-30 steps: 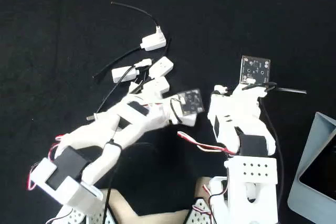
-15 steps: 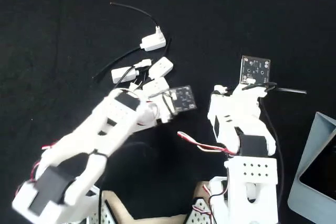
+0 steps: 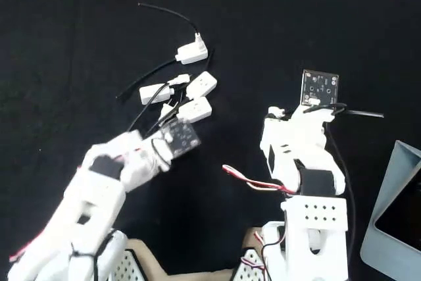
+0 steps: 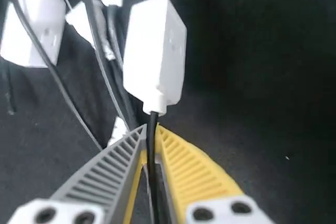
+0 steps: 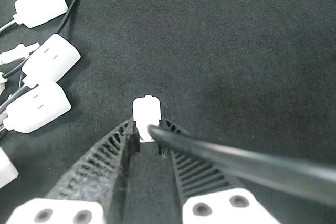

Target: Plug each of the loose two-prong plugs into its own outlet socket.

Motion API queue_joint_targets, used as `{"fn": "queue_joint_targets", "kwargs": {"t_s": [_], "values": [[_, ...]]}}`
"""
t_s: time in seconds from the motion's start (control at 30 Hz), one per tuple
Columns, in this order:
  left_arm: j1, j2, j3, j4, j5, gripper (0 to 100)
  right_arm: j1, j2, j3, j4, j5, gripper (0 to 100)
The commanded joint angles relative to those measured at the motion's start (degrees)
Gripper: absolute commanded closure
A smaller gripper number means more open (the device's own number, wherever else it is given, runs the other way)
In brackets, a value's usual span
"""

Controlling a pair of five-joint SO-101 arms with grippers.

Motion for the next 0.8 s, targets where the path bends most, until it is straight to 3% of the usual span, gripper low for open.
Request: {"fn": "queue_joint_targets", "kwargs": {"t_s": [0.0,0.1,0.17,0.5,0.77], "values": [[-1.19,-13.63,8.31,-2.37,-0.26,90,0.26,-0.92,-0.57,-1.23,-0.62,98.5],[-4.35,-23.65,12.26,-1.67,3.52,77,0.26,-0.92,-0.57,-1.23,-0.62,98.5],[-6.64,-31.03,13.58,-1.58,8.0,73,0.26,-0.92,-0.48,-1.23,-0.62,98.5],[-9.27,-58.02,23.78,1.14,13.54,78,-4.4,-0.92,-0.04,-0.79,-0.62,98.5],[-8.75,-53.54,27.65,-9.76,15.03,78,-4.84,-0.66,0.57,-1.05,-0.53,98.5]]}}
